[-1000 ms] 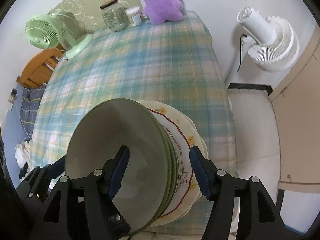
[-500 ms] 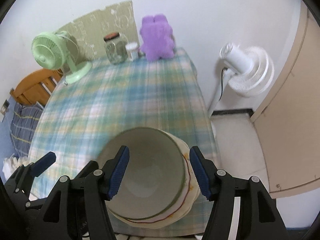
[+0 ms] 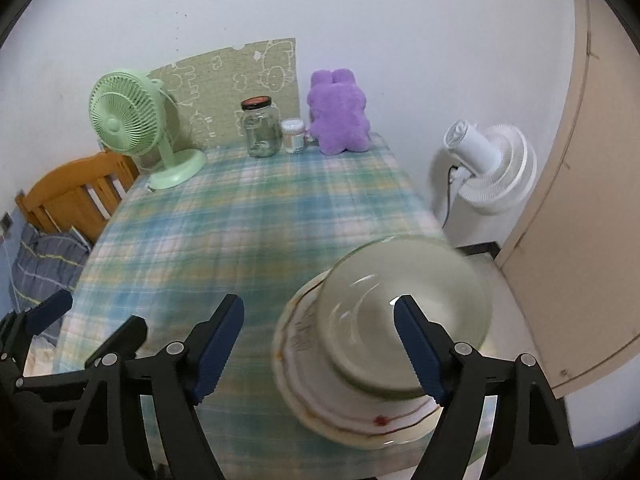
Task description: Organize plates and bowls
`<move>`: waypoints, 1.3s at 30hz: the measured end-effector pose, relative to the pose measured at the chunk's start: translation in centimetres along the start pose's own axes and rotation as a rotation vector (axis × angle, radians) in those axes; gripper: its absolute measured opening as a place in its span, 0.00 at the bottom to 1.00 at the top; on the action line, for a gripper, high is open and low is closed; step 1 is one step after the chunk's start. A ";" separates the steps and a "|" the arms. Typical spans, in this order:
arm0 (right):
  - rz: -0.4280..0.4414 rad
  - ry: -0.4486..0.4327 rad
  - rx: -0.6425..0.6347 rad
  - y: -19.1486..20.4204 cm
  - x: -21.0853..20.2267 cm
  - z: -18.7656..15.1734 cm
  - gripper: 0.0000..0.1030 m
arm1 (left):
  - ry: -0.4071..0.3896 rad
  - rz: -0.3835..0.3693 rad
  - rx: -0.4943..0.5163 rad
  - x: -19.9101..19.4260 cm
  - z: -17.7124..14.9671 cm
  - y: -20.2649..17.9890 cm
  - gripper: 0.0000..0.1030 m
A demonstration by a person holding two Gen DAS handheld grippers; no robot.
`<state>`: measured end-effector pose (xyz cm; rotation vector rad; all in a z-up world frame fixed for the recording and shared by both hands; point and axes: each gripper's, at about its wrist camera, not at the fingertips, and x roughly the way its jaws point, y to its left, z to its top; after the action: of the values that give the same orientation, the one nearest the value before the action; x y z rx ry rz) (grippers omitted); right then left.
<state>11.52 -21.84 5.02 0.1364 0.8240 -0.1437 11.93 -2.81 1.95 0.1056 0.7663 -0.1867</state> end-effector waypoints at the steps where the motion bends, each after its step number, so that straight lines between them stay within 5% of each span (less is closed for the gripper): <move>1: -0.003 -0.014 0.004 0.4 0.1 -0.6 0.78 | -0.006 0.009 -0.014 0.0 -0.5 0.6 0.96; 16: 0.028 -0.093 -0.047 2.4 -2.4 -6.9 0.78 | -0.113 0.079 -0.076 -3.9 -6.4 1.8 0.96; 39: 0.031 -0.167 -0.062 3.3 -4.9 -10.1 0.81 | -0.123 0.064 -0.106 -6.0 -9.3 2.6 0.97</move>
<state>1.61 -16.44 2.07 0.0777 0.6591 -0.0991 1.92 1.97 -0.42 0.0176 0.6478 -0.0900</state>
